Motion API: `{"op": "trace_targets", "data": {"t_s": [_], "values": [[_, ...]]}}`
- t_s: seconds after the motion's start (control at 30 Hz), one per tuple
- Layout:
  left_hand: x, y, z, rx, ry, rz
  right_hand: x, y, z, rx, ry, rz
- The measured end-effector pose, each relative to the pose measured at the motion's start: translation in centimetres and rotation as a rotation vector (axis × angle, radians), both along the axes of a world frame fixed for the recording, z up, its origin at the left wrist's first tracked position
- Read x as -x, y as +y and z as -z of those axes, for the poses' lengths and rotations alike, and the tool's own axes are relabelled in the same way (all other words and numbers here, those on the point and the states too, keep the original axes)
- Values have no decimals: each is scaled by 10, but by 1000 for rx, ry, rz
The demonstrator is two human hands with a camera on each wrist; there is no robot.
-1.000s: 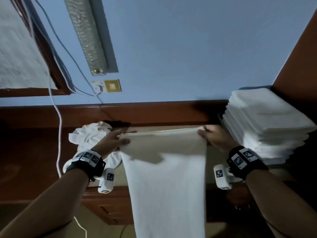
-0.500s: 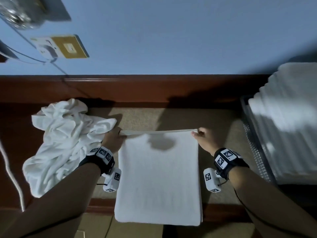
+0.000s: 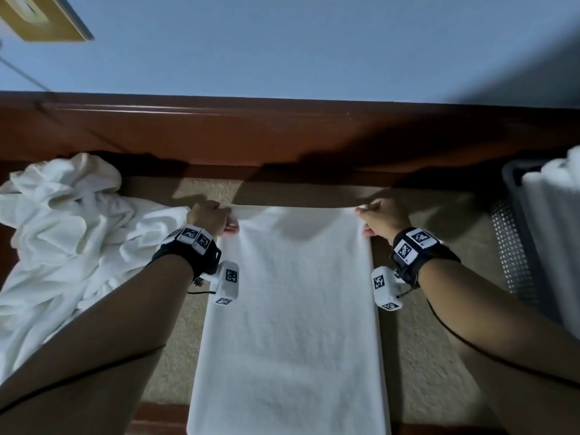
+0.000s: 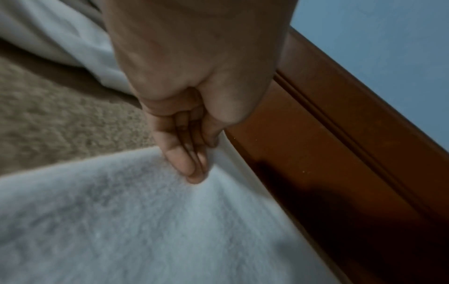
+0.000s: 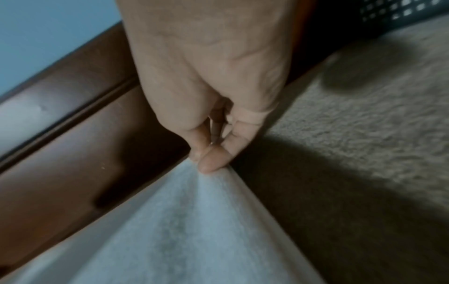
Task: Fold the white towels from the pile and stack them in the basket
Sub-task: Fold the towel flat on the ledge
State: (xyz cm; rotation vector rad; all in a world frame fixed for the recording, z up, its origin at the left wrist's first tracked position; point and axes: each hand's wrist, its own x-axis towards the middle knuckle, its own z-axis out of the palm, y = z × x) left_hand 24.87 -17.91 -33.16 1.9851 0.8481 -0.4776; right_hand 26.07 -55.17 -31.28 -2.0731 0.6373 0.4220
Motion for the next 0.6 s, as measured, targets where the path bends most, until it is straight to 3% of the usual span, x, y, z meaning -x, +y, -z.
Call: {"op": "trace_targets", "data": {"t_s": [0.1, 0.17, 0.23, 0.33, 0.4, 0.43, 0.5, 0.6], "values": [[-2, -21, -12, -118, -57, -56, -7, 6, 10, 113, -11, -97], [8, -28, -18, -241, -92, 27, -1, 6, 13, 274, -98, -177], [28, -36, -25, -228, -194, 101, 17, 9, 9, 365, -182, -245], [76, -61, -22, -340, -469, 472, 73, 38, 3, 525, -354, -438], [114, -80, -15, -403, -492, 710, 126, 67, 10, 549, -420, -687], [129, -85, -3, -428, -481, 814, 149, 79, 17, 508, -364, -794], [147, -79, 20, -450, -460, 939, 170, 84, 37, 515, -286, -890], [132, -56, 43, -507, -468, 971, 143, 71, 53, 595, -322, -893]]}}
